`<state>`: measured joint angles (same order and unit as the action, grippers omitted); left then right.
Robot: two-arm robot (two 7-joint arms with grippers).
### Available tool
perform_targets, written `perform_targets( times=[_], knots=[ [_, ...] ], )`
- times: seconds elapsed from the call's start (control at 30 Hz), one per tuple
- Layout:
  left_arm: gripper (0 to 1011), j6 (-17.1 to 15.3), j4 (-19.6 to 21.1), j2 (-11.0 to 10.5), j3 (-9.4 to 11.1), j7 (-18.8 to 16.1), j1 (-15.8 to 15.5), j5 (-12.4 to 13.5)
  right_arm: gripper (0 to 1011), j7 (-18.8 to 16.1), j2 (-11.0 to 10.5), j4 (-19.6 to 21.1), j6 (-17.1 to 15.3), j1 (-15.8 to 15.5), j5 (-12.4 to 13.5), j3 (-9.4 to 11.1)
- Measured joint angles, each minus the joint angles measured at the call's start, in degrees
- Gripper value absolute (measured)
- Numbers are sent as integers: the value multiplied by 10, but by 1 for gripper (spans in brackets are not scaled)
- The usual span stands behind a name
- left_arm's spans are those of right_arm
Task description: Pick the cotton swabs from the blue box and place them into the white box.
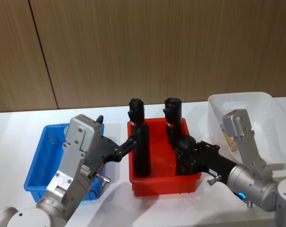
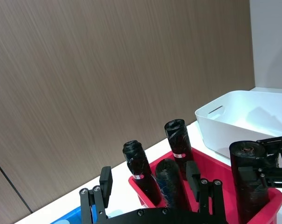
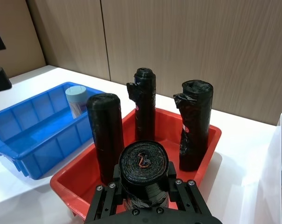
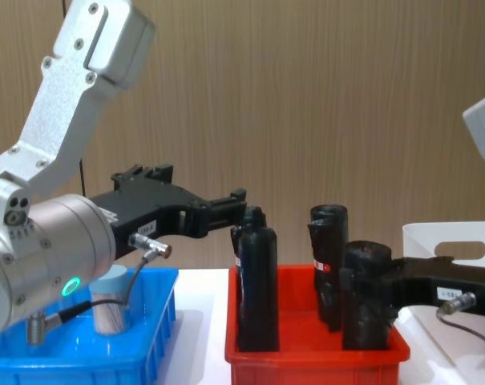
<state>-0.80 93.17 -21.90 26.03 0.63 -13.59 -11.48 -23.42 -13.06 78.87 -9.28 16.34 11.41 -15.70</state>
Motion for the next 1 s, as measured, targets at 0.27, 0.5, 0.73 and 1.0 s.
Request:
perform_targets(
  times=[0.27, 0.5, 0.73, 1.0],
  knots=[
    [1003, 0, 0, 0, 0, 0, 0, 0, 509, 0, -3, 19, 0, -2, 6, 2],
    [1003, 0, 0, 0, 0, 0, 0, 0, 509, 7, -12, 62, 0, -3, 16, 10],
    [1003, 0, 0, 0, 0, 0, 0, 0, 509, 23, -25, 107, -6, 1, 29, 27],
    [1003, 0, 0, 0, 0, 0, 0, 0, 509, 49, -43, 134, -10, 12, 37, 50]
  ],
)
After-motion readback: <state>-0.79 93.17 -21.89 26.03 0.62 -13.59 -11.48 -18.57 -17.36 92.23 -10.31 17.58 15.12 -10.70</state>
